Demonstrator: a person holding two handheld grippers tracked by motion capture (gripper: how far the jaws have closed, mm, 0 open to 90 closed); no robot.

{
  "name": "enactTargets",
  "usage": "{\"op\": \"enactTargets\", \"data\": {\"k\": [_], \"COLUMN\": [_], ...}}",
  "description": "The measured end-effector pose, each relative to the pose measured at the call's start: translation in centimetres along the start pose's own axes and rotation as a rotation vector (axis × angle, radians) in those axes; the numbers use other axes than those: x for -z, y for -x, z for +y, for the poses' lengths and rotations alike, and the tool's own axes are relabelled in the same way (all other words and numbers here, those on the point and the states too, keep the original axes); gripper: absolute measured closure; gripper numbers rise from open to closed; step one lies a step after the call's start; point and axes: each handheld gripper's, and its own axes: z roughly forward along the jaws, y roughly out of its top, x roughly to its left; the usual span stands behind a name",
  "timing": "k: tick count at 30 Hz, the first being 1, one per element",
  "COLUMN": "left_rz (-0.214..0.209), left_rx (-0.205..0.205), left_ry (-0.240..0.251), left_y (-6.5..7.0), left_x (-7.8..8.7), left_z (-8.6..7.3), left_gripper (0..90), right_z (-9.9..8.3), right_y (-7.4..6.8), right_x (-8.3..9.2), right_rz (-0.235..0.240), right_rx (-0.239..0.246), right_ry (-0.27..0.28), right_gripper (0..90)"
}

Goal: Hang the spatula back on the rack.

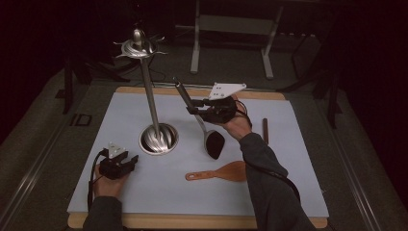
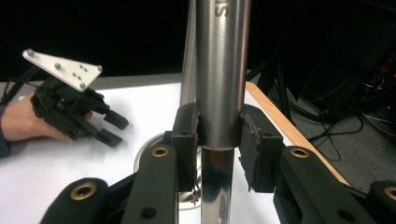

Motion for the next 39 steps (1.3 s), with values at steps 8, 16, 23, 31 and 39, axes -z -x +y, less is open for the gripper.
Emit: {"op": "enactTargets", "data": {"k": [8,16,23,31,39], "left_rz": [-0.001,-0.002,-0.004,-0.004,-0.005], "left_rx": [0.003,0.004,0.006,0.009,0.009], "left_ry": [0.001,0.001,0.002,0.004,0.006], "left_y": [0.0,0.0,-0.1,-0.1,-0.1], "left_x": [0.0,0.0,0.0,0.0,0.0], "left_z": [0.0,0.0,0.0,0.0,0.0], "left_gripper": [54.0,53.9,53.9,53.9,53.8], "right_z": [0.9,2.0,3.2,4.8,5.8], "right_y": [0.1,0.2,0.4,0.8,1.1], "right_x": [-0.2,-0.6,-0.7,-1.0,-1.5], "right_rz": [0.010,0.014,0.016,0.011,0.018], "right_rx": [-0.026,-0.026,-0.028,-0.034,-0.042], "right_ry": [0.055,0.072,0.087,0.104,0.106], "right_gripper": [69.1,69.1,69.1,69.1,69.1]}}
